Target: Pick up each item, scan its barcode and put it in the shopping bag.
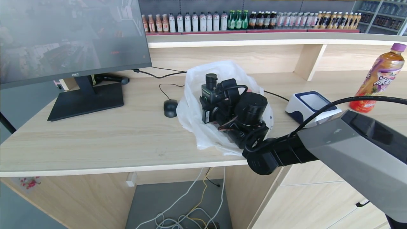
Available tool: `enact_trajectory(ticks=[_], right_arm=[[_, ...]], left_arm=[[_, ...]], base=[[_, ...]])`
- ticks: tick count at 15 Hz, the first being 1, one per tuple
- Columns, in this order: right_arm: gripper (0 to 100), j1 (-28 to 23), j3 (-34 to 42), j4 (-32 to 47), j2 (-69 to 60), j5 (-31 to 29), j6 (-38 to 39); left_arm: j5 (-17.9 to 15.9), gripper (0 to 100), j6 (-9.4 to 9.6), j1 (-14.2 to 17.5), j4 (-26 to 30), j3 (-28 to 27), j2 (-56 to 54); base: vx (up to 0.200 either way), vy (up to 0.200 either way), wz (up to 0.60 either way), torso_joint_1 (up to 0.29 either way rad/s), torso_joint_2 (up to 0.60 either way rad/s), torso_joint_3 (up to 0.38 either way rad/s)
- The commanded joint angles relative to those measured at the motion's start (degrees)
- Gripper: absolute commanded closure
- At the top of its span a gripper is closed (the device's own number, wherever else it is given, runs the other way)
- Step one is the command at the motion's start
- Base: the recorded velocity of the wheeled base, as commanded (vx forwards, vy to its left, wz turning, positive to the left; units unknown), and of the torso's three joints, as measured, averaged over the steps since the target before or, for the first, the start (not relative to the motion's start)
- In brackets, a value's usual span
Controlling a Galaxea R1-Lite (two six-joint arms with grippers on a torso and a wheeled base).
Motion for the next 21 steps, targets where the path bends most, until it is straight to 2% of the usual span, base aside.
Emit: enact_trajectory(ticks=[1,9,10,17,19,21], right_arm=[[100,0.03,0.05,0.29,0.67,-0.02,-0.08],[100,0.21,0.05,0.29,1.20,-0.11,-0.16],[0,0.21,0.05,0.29,1.02,-0.11,-0.16],[0,0.21,0.58,-0.33,-6.98,-0.37,-0.25],[0,0.30,5.15,-0.42,-11.99,-0.98,-0.25],[0,0.30,13.32,-2.88,-17.61,-0.98,-0.16]], left_arm=[[0.00,0,0.04,0.00,-0.02,0.00,-0.02],[0.00,0,-0.04,0.00,-0.02,0.00,-0.02],[0.00,0,-0.04,0.00,-0.02,0.00,-0.02],[0.00,0,-0.04,0.00,-0.02,0.00,-0.02],[0.00,0,0.04,0.00,-0.02,0.00,-0.02],[0.00,0,0.04,0.00,-0.02,0.00,-0.02]], base=[[0.000,0.000,0.00,0.000,0.00,0.000],[0.000,0.000,0.00,0.000,0.00,0.000],[0.000,0.000,0.00,0.000,0.00,0.000],[0.000,0.000,0.00,0.000,0.00,0.000],[0.000,0.000,0.00,0.000,0.00,0.000],[0.000,0.000,0.00,0.000,0.00,0.000]])
